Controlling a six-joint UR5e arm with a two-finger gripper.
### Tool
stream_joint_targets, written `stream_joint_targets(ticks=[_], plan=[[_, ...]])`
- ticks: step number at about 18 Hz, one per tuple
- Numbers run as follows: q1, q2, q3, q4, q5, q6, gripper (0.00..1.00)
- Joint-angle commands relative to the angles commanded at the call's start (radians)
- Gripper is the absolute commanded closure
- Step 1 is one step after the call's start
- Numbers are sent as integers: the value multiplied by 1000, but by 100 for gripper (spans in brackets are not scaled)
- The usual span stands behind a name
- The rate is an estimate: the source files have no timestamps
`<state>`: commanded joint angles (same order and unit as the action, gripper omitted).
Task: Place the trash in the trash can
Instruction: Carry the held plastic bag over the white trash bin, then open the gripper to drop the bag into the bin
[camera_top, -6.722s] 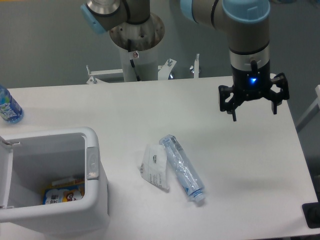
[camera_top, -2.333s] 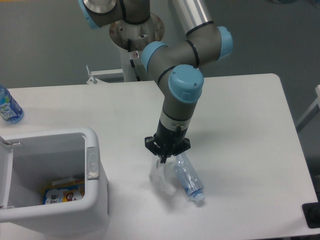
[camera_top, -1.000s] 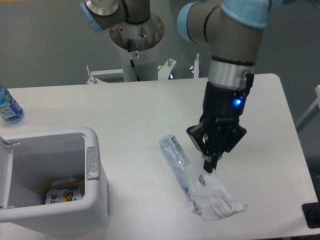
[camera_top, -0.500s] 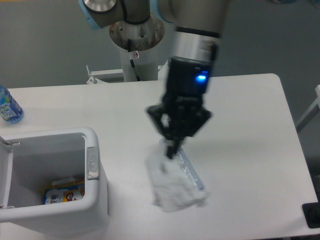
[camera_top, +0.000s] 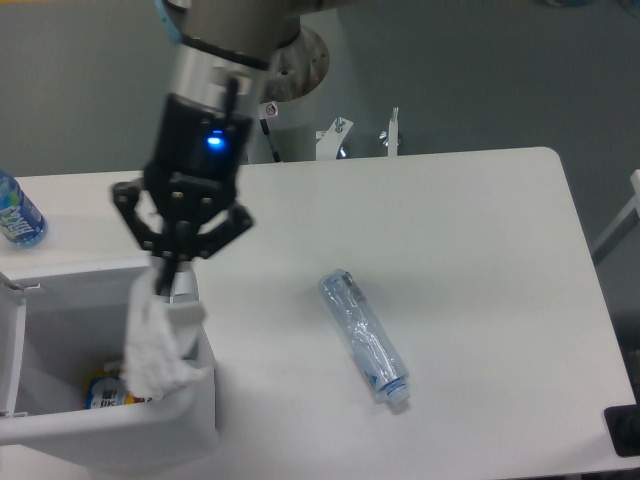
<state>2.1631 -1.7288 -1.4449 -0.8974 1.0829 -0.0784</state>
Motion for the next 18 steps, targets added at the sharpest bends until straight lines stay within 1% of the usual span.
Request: stream_joint_targets(ticks=[2,4,7,12,13,14,15,16,17,18], plan=[[-32,-5,-8,2,37,49,100],[-57,-14,-18,2,58,66,100],[-62,-23,-41,8,63,66,100],[-65,-44,-41,9,65,69,100],[-65,-46,-41,9,65,80,95],[-65,-46,-46,8,65,94,91],[-65,-46,-57,9,65,101,84],[-65,-48,-60,9,65,104,74],[-65,-49,-55,11,68,104,69],[-65,-51,-52,11,83,104,59]])
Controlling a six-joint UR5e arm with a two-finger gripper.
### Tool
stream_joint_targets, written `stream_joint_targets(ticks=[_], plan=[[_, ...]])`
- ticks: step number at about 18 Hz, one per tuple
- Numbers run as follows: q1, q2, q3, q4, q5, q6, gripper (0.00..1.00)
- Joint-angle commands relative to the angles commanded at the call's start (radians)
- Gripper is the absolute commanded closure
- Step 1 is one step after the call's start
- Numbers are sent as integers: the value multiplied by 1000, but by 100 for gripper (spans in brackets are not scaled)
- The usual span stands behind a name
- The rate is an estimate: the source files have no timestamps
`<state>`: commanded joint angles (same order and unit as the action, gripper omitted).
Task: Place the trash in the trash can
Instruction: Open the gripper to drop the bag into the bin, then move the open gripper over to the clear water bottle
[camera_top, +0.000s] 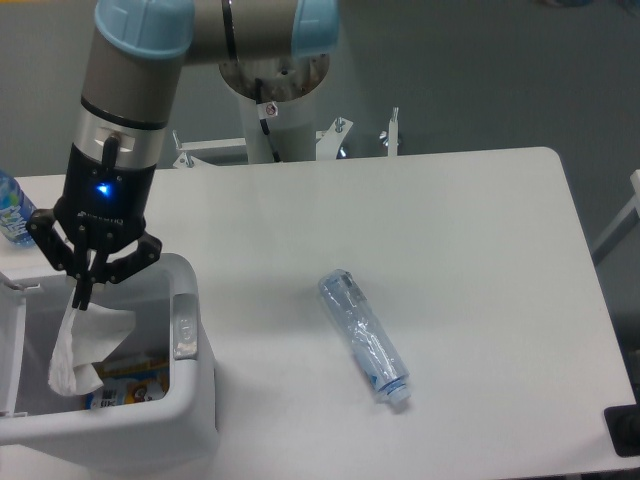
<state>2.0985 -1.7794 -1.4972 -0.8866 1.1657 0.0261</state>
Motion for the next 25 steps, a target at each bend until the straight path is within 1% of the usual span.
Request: stream_joint_targets(ticks=[1,2,4,7,9,12,14,17,18,19,21,23,25], plan=[[0,2,2,0,20,3,38],[0,5,2,0,32,12,23],[0,8,5,0,55,18,0],[2,11,12,-3,77,18,0],[15,11,20,-3,81,15,0],[93,14,21,-3,106,8,0],[178,14,18,-5,109,6,0],[270,11,8,-9,136,5,0],[308,3,6,-5,166,3,0],[328,-14,9,-2,190,-1,0],[376,-43,26,0,201,-5,0],[391,-92,38,2,204,-2,0],[394,-139,40,20,227,-3,0]])
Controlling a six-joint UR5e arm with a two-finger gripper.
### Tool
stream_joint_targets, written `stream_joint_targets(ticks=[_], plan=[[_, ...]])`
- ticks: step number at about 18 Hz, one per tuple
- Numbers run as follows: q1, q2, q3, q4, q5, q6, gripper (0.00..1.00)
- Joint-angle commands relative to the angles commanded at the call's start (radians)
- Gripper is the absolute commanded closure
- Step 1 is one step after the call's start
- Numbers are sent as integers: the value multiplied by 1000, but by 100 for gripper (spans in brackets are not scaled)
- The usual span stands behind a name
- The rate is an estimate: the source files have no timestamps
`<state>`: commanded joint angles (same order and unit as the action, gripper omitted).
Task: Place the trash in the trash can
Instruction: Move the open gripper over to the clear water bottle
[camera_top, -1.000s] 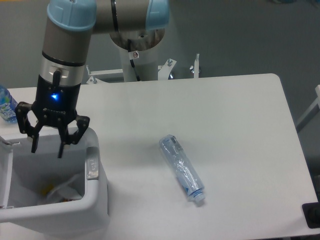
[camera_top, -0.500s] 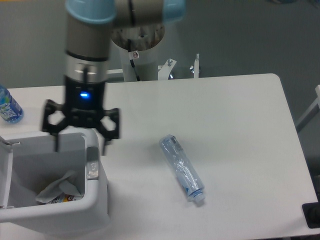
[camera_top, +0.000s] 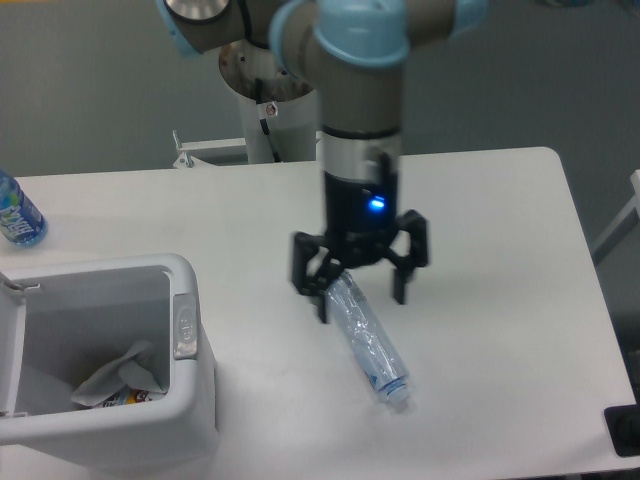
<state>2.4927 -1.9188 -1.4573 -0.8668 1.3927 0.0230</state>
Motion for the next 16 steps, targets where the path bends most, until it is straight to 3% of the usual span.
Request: stream_joint_targets(ticks=[4,6,12,16], plan=[[0,-86,0,81,115,3,0],[2,-138,17,110,120,2,0],[-3,-278,81,112,106,9,0],[-18,-322,74,112,108,6,0]])
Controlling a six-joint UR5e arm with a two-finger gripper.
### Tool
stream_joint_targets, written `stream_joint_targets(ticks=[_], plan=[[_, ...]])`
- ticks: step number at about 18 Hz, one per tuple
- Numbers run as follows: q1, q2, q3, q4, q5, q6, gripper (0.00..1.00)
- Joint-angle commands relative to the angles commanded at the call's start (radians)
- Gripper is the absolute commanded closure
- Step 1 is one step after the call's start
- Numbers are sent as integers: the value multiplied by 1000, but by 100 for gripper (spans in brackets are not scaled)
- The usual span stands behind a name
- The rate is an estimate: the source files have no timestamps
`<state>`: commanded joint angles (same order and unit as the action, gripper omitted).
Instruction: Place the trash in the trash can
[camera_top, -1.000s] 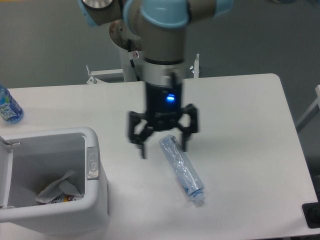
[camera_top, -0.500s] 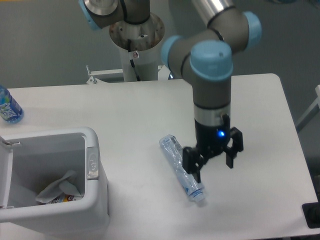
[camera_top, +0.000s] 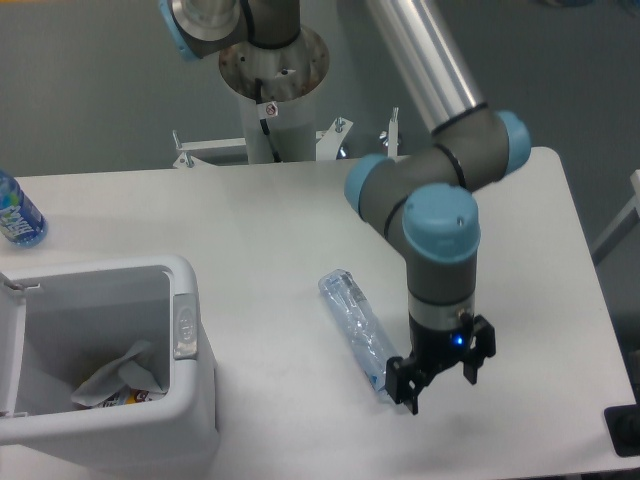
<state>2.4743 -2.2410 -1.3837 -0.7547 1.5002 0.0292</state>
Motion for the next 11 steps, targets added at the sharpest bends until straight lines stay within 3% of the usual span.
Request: stream_joint_targets(ticks=[11], plan=[[-40,-55,-26,0,97,-3,0]])
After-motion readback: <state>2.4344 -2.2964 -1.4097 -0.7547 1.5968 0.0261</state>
